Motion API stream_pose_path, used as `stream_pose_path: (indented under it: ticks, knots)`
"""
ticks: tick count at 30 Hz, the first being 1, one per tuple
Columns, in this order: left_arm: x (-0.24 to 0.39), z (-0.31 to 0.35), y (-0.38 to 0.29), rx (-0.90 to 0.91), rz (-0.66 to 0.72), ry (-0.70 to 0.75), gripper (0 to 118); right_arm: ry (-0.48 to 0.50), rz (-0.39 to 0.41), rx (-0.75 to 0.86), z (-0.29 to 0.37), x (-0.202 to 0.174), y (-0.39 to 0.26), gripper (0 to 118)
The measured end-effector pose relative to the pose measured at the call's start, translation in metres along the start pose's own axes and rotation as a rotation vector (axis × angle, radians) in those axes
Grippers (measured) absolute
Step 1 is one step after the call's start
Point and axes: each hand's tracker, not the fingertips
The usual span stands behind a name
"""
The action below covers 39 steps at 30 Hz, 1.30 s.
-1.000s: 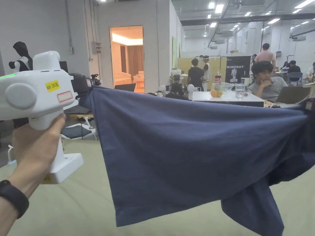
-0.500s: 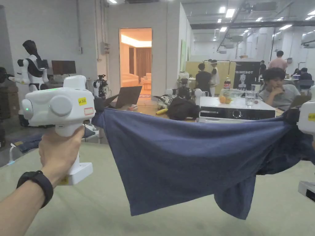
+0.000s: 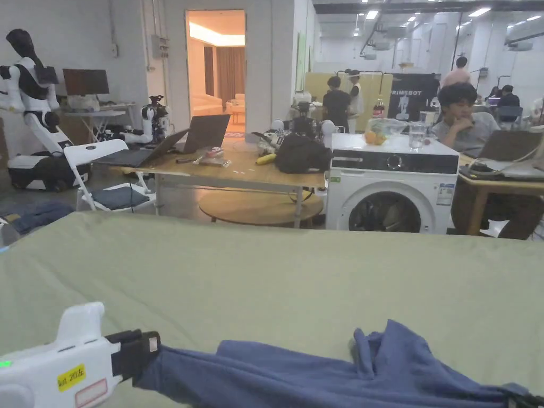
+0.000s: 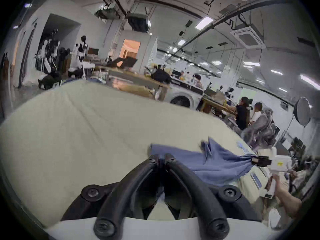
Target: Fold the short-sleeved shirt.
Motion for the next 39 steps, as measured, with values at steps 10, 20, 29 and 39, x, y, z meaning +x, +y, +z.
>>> stream_pose_path:
  ticks: [10, 20, 29, 39]
  knots:
    - [-0.025, 0.06, -0.091, -0.108, 0.046, 0.031, 0, 0.028, -0.293, -0.025, 0.065, 0.021, -0.082, 0]
    - [0.018, 0.09, -0.079, 0.012, -0.161, 0.068, 62, -0.013, 0.049, 0.164, 0.111, -0.003, -0.088, 65]
    - [0.132, 0.099, -0.026, 0.269, -0.417, 0.091, 61, 0.101, 0.176, 0.371, 0.144, -0.062, -0.032, 52]
    - [0.154, 0.104, -0.024, 0.269, -0.366, -0.015, 0, 0.164, 0.214, 0.361, 0.139, -0.078, -0.025, 0]
